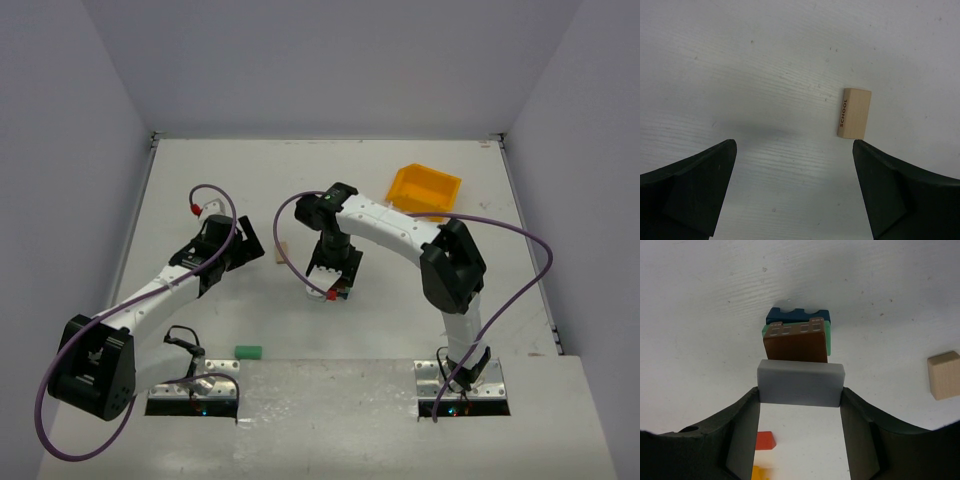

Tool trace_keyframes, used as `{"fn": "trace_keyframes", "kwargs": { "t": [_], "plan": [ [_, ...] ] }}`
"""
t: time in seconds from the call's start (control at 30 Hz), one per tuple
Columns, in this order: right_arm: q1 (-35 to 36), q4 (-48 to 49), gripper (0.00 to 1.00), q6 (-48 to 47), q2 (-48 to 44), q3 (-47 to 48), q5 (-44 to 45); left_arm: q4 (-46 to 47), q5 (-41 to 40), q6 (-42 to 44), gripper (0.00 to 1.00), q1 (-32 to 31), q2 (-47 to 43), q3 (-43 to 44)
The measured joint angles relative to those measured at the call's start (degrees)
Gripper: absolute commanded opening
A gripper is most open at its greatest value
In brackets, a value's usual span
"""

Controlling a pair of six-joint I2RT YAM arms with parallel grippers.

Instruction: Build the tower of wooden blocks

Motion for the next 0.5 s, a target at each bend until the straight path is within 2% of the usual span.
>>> {"fn": "trace_keyframes", "kwargs": {
  "t": [0.5],
  "plan": [
    [0.1, 0.0, 0.58, -1.5, 0.0, 0.0, -0.9, 0.0, 0.0, 0.0, 1.00, 0.0, 0.0, 0.0]
  ]
}}
